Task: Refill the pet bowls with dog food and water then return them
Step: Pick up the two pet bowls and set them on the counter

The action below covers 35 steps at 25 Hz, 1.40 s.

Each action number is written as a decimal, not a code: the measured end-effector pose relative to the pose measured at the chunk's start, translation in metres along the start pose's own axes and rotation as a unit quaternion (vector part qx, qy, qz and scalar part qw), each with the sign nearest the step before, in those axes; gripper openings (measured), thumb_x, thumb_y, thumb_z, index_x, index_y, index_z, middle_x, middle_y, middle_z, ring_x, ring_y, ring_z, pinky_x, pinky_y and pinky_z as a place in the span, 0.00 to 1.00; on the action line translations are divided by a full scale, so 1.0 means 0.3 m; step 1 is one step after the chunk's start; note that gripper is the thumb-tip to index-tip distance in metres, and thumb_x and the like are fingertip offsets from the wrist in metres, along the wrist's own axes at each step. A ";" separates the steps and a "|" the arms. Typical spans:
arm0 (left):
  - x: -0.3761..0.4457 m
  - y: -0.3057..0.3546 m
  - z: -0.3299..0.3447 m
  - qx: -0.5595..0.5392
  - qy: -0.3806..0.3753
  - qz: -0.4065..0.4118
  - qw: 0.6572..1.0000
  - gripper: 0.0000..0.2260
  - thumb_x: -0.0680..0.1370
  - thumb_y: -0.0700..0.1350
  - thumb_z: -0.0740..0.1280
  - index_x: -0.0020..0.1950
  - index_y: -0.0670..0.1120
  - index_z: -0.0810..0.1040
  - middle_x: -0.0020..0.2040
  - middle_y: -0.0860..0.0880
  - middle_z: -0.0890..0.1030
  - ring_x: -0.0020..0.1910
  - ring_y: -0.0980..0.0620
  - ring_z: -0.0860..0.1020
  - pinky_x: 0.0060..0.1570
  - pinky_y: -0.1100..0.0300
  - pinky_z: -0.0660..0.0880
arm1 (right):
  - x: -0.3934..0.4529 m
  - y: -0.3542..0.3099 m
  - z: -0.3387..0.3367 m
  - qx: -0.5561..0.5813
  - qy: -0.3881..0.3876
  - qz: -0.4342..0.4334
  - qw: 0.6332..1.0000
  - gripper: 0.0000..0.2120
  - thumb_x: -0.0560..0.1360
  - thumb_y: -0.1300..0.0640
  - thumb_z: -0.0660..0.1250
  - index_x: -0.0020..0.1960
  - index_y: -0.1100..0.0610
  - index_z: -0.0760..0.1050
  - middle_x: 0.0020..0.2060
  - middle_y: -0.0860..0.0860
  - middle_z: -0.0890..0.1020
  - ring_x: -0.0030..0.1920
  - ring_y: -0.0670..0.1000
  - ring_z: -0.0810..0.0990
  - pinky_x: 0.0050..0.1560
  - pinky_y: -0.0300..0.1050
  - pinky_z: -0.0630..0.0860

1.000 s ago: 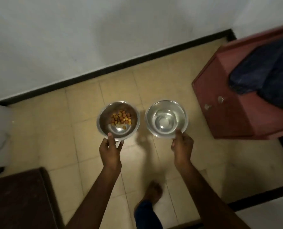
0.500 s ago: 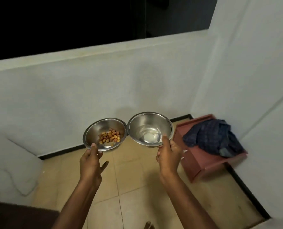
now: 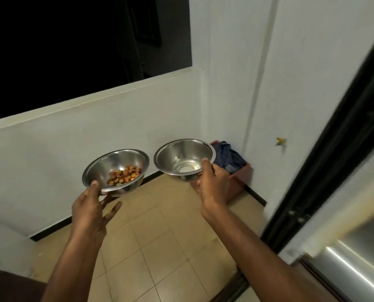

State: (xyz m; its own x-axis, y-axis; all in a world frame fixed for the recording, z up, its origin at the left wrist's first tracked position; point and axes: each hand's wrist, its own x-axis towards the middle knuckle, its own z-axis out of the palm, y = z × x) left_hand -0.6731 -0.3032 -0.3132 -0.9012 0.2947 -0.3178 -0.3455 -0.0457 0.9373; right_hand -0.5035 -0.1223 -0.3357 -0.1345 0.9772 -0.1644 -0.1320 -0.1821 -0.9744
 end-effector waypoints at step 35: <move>-1.657 -1.385 1.351 0.210 -0.433 -0.135 0.866 0.10 0.87 0.50 0.66 0.52 0.50 0.85 0.52 0.45 0.88 0.55 0.49 0.86 0.51 0.58 0.81 | -0.228 0.178 -2.641 0.109 0.494 0.042 0.861 0.21 0.87 0.47 0.65 0.38 0.53 0.77 0.22 0.43 0.71 0.25 0.45 0.66 0.26 0.42 0.66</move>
State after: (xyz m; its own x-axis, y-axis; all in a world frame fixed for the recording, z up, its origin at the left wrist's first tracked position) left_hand 0.0244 -0.0440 -0.4867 -0.2059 0.8545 -0.4769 -0.2233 0.4334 0.8731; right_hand 0.2766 -0.1123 -0.4980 0.7352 0.5552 -0.3888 -0.3587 -0.1681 -0.9182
